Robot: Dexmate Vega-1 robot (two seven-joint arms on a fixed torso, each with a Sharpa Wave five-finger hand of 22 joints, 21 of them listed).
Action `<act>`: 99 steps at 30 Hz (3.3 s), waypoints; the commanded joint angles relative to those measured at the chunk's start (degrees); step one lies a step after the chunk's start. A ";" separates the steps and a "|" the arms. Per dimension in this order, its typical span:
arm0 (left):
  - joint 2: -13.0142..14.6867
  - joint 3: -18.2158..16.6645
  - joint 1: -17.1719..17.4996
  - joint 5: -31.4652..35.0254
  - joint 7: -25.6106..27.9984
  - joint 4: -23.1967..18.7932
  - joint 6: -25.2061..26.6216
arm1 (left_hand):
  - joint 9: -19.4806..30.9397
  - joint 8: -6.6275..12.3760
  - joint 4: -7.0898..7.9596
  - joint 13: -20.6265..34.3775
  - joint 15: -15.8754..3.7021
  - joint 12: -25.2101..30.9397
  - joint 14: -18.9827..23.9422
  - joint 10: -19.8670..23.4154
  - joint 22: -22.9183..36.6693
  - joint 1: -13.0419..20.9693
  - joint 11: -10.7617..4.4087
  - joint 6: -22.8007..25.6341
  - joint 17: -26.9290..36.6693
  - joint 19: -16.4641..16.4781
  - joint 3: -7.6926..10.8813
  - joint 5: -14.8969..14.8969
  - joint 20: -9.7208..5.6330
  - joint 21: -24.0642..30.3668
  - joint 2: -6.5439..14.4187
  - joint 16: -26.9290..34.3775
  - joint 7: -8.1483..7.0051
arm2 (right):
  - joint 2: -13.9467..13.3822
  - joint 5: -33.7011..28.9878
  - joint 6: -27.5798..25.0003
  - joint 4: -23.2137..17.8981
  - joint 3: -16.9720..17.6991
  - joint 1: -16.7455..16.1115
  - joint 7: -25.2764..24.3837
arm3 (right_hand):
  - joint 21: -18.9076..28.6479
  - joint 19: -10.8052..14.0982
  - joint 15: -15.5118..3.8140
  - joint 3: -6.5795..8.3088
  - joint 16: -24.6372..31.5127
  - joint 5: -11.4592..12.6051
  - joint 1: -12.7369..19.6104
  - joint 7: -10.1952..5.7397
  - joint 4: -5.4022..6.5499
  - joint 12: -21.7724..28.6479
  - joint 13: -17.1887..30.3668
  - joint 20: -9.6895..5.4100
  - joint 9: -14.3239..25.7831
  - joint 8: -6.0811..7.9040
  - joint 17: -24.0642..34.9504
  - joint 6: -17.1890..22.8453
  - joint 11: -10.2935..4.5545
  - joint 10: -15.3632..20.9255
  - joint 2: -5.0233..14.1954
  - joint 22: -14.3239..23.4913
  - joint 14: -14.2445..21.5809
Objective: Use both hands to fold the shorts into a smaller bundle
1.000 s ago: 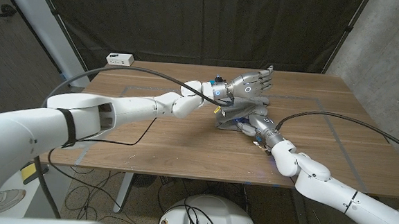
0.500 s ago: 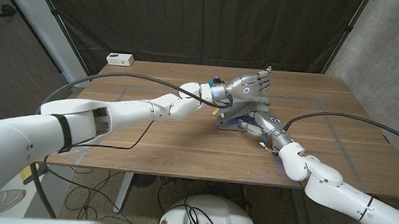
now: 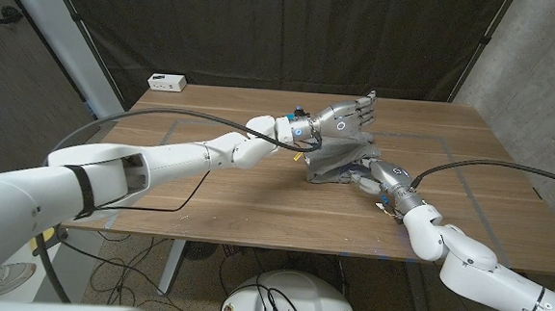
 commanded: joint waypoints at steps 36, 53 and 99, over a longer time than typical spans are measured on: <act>5.84 -29.86 32.84 -17.23 -7.46 -24.67 16.28 | -0.05 -0.81 3.33 -0.04 -6.98 0.04 -5.09 -6.44 0.25 -5.33 1.12 -4.04 -0.15 -0.68 1.06 -3.17 2.08 -0.56 0.93 -0.09 0.19 | -0.04 0.14 -6.54 -8.19 9.14 -7.53 -9.62 | -0.12 0.67 -2.72 1.13 0.00 1.07 -0.38 -0.01 0.03 0.58 0.24 -0.74 0.18 0.36 0.21 0.71 -0.71 0.35 2.78 0.03 0.32; 4.20 -36.96 40.17 -28.59 -5.81 -29.88 18.76 | -0.05 -0.79 3.96 -0.08 -5.84 0.10 -6.26 -8.16 0.27 -7.26 2.53 -5.31 -0.31 -1.43 1.02 -4.49 2.59 -0.87 0.18 -0.09 0.25 | 3.50 5.90 3.68 -4.46 12.14 -6.85 -12.00 | -0.20 0.55 -2.79 1.56 -0.20 1.00 -0.45 -0.09 0.06 0.37 0.24 -0.87 0.19 0.21 0.17 0.32 -0.98 -0.20 3.57 0.03 -0.07; 6.54 -62.37 53.80 -110.82 -7.35 -36.63 -12.56 | -0.30 -0.97 6.77 -1.09 4.73 -0.38 -23.35 -27.34 0.72 -20.34 12.36 -26.09 -0.80 -13.74 16.82 -9.34 1.60 -4.93 2.34 -0.68 16.14 | 19.35 39.88 48.88 19.48 17.38 -3.21 -2.18 | -0.15 0.60 -0.45 0.56 -0.46 -0.30 -3.29 2.48 1.98 -0.15 0.14 -4.40 0.24 -0.45 0.81 -5.50 1.31 -5.29 4.63 0.02 -4.66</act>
